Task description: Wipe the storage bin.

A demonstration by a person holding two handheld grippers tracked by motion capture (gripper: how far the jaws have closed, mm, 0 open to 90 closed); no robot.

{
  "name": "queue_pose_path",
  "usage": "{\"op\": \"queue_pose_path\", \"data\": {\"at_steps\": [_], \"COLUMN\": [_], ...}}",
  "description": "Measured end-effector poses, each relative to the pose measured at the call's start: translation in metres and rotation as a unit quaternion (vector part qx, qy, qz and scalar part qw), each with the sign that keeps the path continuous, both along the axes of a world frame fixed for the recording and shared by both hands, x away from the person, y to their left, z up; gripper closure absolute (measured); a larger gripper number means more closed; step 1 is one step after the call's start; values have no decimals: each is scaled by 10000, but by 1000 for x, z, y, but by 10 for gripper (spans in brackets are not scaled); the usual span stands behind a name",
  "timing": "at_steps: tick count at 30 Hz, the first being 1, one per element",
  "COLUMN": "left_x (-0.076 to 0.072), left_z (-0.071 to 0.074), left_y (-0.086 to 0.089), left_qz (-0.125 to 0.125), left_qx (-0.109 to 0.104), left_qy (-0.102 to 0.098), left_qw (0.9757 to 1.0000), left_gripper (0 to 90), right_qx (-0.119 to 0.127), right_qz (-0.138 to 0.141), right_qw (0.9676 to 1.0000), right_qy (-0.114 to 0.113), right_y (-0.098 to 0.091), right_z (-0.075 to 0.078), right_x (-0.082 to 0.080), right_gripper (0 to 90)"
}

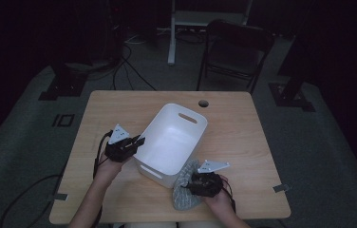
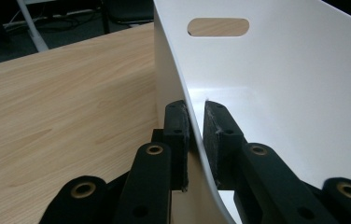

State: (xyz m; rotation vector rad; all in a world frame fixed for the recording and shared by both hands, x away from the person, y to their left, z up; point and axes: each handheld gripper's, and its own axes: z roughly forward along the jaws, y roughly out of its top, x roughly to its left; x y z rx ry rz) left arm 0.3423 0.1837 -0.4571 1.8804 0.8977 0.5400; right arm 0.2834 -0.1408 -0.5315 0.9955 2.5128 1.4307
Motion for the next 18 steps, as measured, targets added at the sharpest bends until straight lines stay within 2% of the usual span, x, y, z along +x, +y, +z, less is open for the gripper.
{"op": "queue_pose_path", "data": {"at_steps": [2,4,5,7,8,9,12,15,16,18], "left_x": [0,0,0,0,0,0,0,0,0,0], "left_z": [0,0,0,0,0,0,0,-1,-1,0], "left_y": [0,0,0,1,0,0,0,0,0,0], "left_qz": [5,5,5,12,30,39,38,31,30,12], "left_qx": [-3,2,0,-16,-7,4,-9,-18,-17,-9], "left_qy": [-2,-2,-1,3,-17,-28,-27,-29,-24,-23], "left_qw": [10000,10000,10000,10000,10000,10000,10000,10000,10000,10000], "left_gripper": [800,800,799,800,801,802,801,801,801,801], "right_qx": [-19,53,-19,-246,-216,-112,272,805,901,815], "right_qz": [-5,-39,-20,33,96,187,359,185,131,-53], "right_qw": [9999,9996,9996,9997,9997,9998,9985,9947,9940,9948], "right_qy": [168,278,263,47,21,-8,-308,-610,-604,-607], "right_y": [0,-1,1,5,5,5,1,-2,-1,5], "right_z": [-10,-12,-9,-2,2,7,30,50,53,55], "right_x": [4,5,3,-2,-4,-7,-18,-30,-33,-36], "right_gripper": [575,596,649,670,674,674,659,528,495,463]}}
